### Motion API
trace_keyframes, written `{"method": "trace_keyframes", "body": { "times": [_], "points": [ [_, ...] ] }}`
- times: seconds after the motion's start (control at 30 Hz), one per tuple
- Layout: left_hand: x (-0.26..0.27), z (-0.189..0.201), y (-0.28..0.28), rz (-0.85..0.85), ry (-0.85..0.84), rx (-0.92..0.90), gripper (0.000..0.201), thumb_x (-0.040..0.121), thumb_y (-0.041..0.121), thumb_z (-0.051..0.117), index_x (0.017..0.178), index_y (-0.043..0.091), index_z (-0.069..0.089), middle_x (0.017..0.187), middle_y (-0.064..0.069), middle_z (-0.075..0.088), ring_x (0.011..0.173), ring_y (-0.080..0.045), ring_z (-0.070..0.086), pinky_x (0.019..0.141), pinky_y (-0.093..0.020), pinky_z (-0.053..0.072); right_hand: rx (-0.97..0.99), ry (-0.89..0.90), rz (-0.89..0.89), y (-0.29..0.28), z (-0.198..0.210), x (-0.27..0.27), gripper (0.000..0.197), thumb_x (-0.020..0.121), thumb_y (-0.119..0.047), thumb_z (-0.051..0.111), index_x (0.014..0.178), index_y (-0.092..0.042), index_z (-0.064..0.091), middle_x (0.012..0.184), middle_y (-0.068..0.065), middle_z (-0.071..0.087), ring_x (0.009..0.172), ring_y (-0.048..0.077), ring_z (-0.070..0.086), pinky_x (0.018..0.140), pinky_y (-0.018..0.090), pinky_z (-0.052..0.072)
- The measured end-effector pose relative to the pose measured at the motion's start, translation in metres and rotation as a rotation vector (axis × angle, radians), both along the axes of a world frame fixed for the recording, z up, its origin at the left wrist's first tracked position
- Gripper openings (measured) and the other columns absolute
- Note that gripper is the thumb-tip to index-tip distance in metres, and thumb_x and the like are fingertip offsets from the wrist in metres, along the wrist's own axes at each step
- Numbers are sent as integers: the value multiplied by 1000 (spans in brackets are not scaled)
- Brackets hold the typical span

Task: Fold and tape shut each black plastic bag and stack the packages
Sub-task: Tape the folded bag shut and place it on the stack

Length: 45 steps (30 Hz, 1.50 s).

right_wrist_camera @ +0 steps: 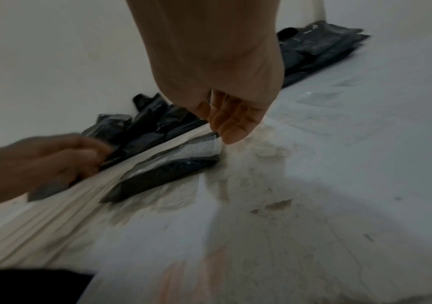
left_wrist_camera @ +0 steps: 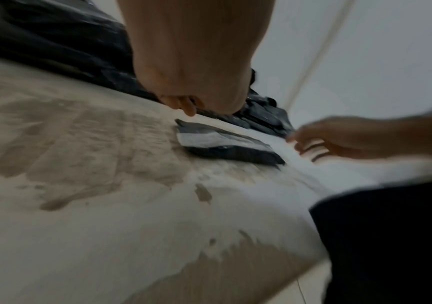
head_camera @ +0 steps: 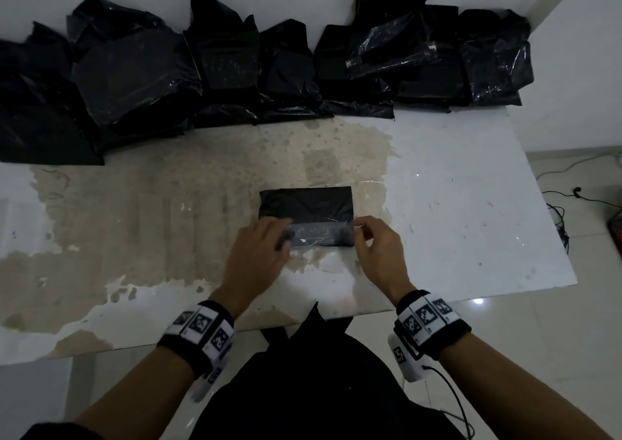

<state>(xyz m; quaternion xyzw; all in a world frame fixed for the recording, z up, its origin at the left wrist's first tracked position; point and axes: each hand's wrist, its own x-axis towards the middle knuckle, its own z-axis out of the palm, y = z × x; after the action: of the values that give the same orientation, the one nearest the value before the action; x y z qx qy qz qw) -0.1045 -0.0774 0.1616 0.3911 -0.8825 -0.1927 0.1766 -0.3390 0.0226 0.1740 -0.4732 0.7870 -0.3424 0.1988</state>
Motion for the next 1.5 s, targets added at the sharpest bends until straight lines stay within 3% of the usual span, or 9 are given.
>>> {"method": "trace_keyframes", "body": {
  "times": [0.1,0.23,0.43,0.63,0.9,1.07,1.2,1.33,1.5],
  "points": [
    [-8,-22,21,-266,-159,-120,59,103,36,38,153,5,38,158,-11,39,147,-31,32,117,-44,28,-98,316,327,1,-5,23,37,100,-27,50,125,-5,65,119,13,66,113,29,56,95,42,51],
    [-11,-38,31,-231,-284,-161,61,105,33,37,155,0,28,164,-18,22,153,-36,17,120,-54,25,-2,609,581,10,-36,42,60,106,-39,36,147,5,44,154,23,43,146,36,38,116,50,38],
    [-11,-44,33,-223,-378,-170,63,103,36,27,156,0,26,165,-19,18,153,-37,14,121,-55,20,168,699,603,14,-57,53,69,110,-47,23,158,2,18,166,23,15,156,33,10,123,50,24],
    [-12,-45,33,-218,-386,-146,64,103,37,23,156,1,24,165,-19,17,153,-37,16,119,-57,27,179,691,574,15,-60,55,70,110,-48,26,159,2,17,167,22,11,156,31,7,125,49,21],
    [-6,-48,27,-253,-382,-187,66,103,35,27,159,2,13,166,-19,10,154,-36,12,121,-55,22,226,677,469,22,-61,43,69,108,-46,29,159,0,18,167,19,11,157,28,9,126,44,16],
    [-7,-49,28,-245,-399,-171,67,104,38,28,158,1,14,167,-19,8,154,-36,9,121,-56,22,207,690,471,25,-58,41,71,108,-49,29,158,2,22,166,21,14,156,29,12,125,46,19],
    [-7,-51,30,-230,-387,-135,68,104,39,28,158,0,15,167,-19,9,154,-36,10,121,-56,22,138,664,307,25,-49,45,67,108,-45,34,154,4,33,163,22,27,153,31,23,125,49,20],
    [-7,-50,31,-223,-369,-124,68,104,38,28,158,0,14,166,-19,9,154,-36,11,121,-57,21,156,657,184,23,-37,35,58,106,-38,32,148,0,45,153,18,46,140,31,45,117,48,30],
    [-7,-48,31,-221,-362,-101,67,103,38,29,158,0,16,166,-19,11,154,-36,12,120,-57,25,122,616,25,19,-31,26,45,101,-36,48,135,-8,60,125,10,62,107,30,55,93,41,38]
  ]
}}
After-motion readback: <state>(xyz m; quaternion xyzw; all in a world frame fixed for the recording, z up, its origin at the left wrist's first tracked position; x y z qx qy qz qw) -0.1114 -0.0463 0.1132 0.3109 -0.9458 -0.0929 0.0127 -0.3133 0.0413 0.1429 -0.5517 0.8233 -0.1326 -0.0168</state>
